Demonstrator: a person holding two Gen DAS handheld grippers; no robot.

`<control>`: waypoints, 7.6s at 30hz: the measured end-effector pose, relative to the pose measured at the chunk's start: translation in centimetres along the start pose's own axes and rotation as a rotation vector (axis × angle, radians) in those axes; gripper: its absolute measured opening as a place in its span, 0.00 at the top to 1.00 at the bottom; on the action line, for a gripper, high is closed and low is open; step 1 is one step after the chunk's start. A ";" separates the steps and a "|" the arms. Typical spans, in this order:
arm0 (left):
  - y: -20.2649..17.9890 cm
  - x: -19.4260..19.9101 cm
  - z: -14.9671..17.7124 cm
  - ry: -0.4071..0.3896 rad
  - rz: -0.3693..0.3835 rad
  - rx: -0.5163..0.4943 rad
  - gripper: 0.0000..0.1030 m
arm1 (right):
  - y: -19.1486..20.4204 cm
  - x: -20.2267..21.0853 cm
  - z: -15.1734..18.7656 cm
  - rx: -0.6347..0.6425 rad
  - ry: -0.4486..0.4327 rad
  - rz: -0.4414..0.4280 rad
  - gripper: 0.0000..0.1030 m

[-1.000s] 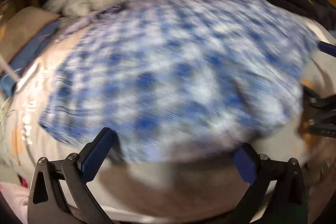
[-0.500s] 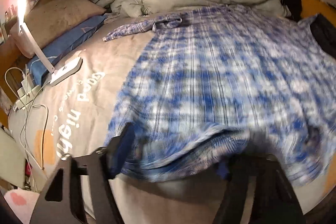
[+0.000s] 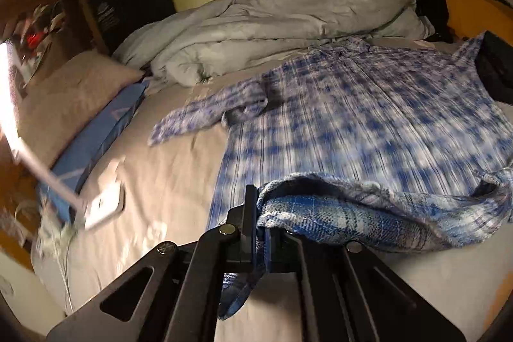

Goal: Fold large clothes

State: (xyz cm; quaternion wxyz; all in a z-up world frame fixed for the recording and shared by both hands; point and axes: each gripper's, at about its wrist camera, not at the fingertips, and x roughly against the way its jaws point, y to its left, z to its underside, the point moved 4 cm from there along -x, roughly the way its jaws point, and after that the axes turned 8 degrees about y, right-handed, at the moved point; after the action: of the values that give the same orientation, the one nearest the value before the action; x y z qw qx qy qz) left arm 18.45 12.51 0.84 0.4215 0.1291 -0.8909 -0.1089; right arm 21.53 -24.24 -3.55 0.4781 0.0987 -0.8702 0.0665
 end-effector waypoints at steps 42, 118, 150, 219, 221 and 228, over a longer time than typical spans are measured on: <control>1.2 -7.2 2.5 0.225 0.069 0.063 0.06 | -5.4 -3.3 -2.4 0.121 0.000 0.436 0.02; -1.5 0.4 1.2 0.027 0.289 0.026 0.16 | -0.2 0.0 -1.7 -0.004 -0.042 0.014 0.29; 1.9 -7.4 6.3 0.112 -0.024 0.122 0.97 | -2.7 -5.1 1.2 0.116 -0.064 0.488 0.98; 6.4 -6.5 -0.1 0.088 0.179 0.188 0.08 | -7.2 -1.9 -4.5 -0.156 -0.042 0.154 0.12; 7.2 -5.1 -0.2 0.044 0.207 0.223 0.04 | -8.5 0.5 -4.2 -0.216 -0.103 0.118 0.06; 9.5 -4.3 1.4 0.079 0.218 0.318 0.03 | -11.2 3.2 -2.3 -0.301 -0.124 0.136 0.02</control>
State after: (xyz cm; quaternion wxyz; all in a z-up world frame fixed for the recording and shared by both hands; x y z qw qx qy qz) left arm 18.74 22.95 -0.28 0.4398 0.1008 -0.8884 0.0846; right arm 24.41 -34.94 0.64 0.4273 -0.0291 -0.9028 -0.0385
